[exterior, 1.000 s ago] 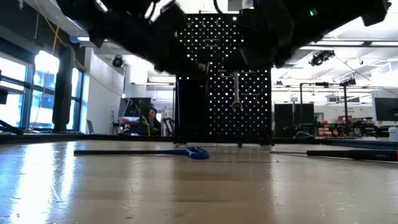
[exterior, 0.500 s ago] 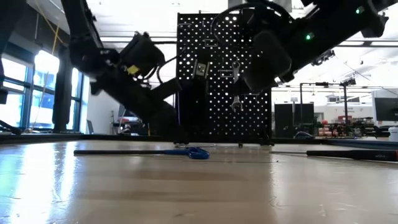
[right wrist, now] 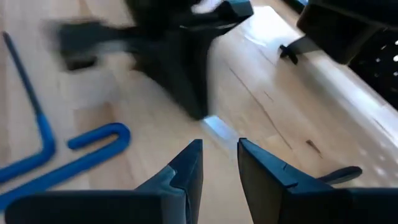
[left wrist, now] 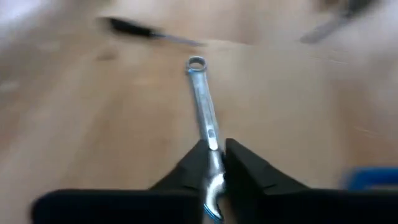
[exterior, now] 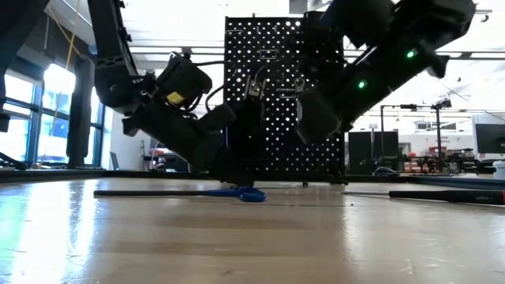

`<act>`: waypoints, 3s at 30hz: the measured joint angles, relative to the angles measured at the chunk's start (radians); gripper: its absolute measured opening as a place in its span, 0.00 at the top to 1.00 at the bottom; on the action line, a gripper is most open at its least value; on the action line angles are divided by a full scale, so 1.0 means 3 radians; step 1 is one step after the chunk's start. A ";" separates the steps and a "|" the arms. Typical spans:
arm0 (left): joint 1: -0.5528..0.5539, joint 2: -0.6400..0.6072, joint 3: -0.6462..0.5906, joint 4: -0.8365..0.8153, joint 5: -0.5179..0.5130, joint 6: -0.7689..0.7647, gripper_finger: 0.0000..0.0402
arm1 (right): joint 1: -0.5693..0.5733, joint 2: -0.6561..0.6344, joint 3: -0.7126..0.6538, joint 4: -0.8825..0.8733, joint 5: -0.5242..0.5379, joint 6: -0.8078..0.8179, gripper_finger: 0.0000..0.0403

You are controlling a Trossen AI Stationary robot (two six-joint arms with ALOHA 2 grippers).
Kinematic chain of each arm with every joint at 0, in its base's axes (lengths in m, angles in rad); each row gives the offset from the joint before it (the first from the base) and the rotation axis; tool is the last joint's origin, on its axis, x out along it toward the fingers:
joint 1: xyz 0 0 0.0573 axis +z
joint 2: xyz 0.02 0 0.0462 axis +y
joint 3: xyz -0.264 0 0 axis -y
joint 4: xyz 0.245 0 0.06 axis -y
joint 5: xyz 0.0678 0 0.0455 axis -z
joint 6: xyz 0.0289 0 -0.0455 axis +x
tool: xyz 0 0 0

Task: Hang tools onto peg board
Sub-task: Hang the wrench on the pegboard

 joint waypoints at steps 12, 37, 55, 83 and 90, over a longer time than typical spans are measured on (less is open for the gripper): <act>-0.0164 0.0000 -0.0013 -0.0014 0.0561 0.0210 1.00 | -0.0249 0.0104 -0.0102 -0.0133 -0.0830 0.0035 0.76; -0.0216 0.0000 -0.0015 0.0002 0.0505 0.0254 1.00 | -0.0022 0.0081 -0.0867 0.1291 -0.0828 -0.0179 0.94; -0.0215 0.0006 -0.0003 0.0035 0.0493 0.0228 1.00 | -0.0152 0.0081 -0.0865 0.1227 -0.1099 -0.0199 0.96; -0.0184 -0.0399 -0.0005 -0.0127 0.0444 0.0324 0.88 | -0.0149 0.0446 -0.0773 0.1394 -0.1096 -0.0119 0.96; -0.0187 -0.0570 0.0001 -0.0187 0.0430 0.0402 0.70 | -0.0149 0.0452 -0.0786 0.1451 -0.1057 -0.0151 0.96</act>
